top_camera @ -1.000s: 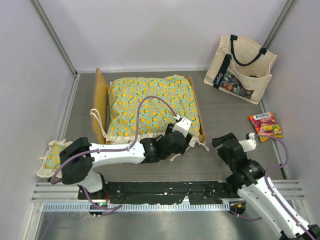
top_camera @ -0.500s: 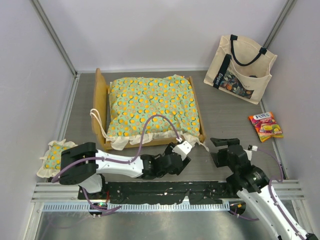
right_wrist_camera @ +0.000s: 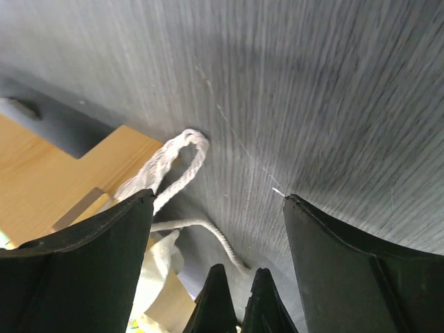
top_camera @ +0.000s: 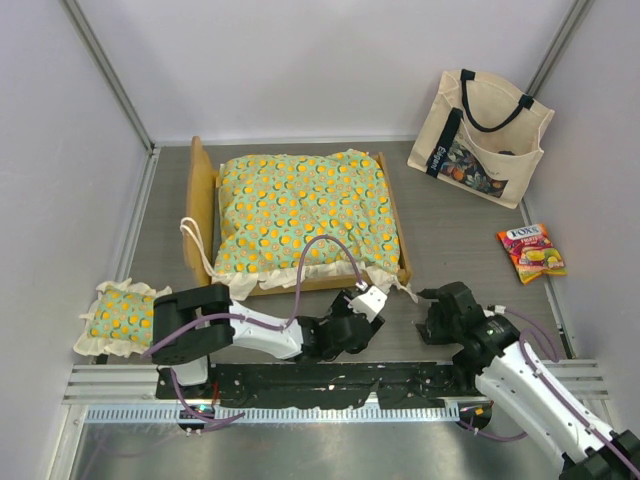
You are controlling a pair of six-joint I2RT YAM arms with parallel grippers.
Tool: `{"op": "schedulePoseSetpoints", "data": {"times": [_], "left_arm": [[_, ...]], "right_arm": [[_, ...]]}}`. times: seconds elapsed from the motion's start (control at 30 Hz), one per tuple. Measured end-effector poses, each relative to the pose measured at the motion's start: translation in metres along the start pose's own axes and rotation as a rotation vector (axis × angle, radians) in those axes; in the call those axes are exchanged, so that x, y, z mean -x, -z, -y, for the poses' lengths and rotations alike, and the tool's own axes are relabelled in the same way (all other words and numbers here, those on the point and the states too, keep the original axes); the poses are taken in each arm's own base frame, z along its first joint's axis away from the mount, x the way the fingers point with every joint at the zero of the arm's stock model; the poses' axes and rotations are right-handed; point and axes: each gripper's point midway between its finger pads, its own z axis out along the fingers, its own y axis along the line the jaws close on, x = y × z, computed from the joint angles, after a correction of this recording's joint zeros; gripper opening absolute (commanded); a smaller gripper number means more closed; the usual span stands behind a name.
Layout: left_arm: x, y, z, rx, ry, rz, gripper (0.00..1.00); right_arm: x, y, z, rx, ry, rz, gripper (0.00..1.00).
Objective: Set up the pet bed
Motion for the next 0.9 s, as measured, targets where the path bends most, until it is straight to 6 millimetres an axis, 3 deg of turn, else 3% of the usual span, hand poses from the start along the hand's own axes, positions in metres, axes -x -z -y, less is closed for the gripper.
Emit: {"op": "schedulePoseSetpoints", "data": {"times": [0.3,0.37,0.4,0.47,0.53,0.57,0.6,0.67,0.73,0.83,0.87,0.9], "left_arm": [[0.0,-0.009,0.001,0.024,0.031,0.031,0.68],[-0.002,-0.012,0.001,0.028,0.041,0.031,0.63],[-0.003,-0.015,-0.001,0.033,0.053,0.033,0.61],[-0.002,-0.018,-0.001,0.035,0.077,0.044,0.58],[-0.001,-0.022,-0.001,0.036,0.108,0.056,0.54],[0.0,-0.023,-0.001,0.036,0.119,0.062,0.48],[0.0,-0.025,-0.001,0.036,0.131,0.067,0.44],[0.002,-0.029,0.001,0.036,0.154,0.078,0.35],[0.003,-0.031,0.0,0.04,0.166,0.084,0.29],[0.004,-0.033,0.0,0.046,0.185,0.089,0.11],[0.004,-0.033,0.0,0.048,0.191,0.09,0.01],[0.004,-0.033,-0.001,0.05,0.198,0.09,0.0]], "right_arm": [[-0.015,-0.018,-0.007,-0.052,-0.028,-0.035,0.79],[-0.015,-0.022,-0.01,-0.042,-0.038,-0.036,0.72],[-0.015,-0.024,-0.013,-0.033,-0.046,-0.037,0.61],[-0.015,-0.027,-0.014,-0.021,-0.053,-0.036,0.51],[-0.013,-0.031,-0.013,-0.018,-0.061,-0.032,0.35],[-0.013,-0.033,-0.012,-0.015,-0.066,-0.032,0.27],[-0.012,-0.034,-0.012,-0.014,-0.069,-0.031,0.12],[-0.011,-0.035,-0.013,-0.008,-0.073,-0.027,0.01],[-0.01,-0.036,-0.015,0.005,-0.079,-0.022,0.01],[-0.006,-0.035,-0.021,0.038,-0.089,-0.008,0.01],[-0.004,-0.034,-0.023,0.053,-0.093,0.0,0.01],[-0.002,-0.034,-0.027,0.072,-0.097,0.011,0.01]]}}
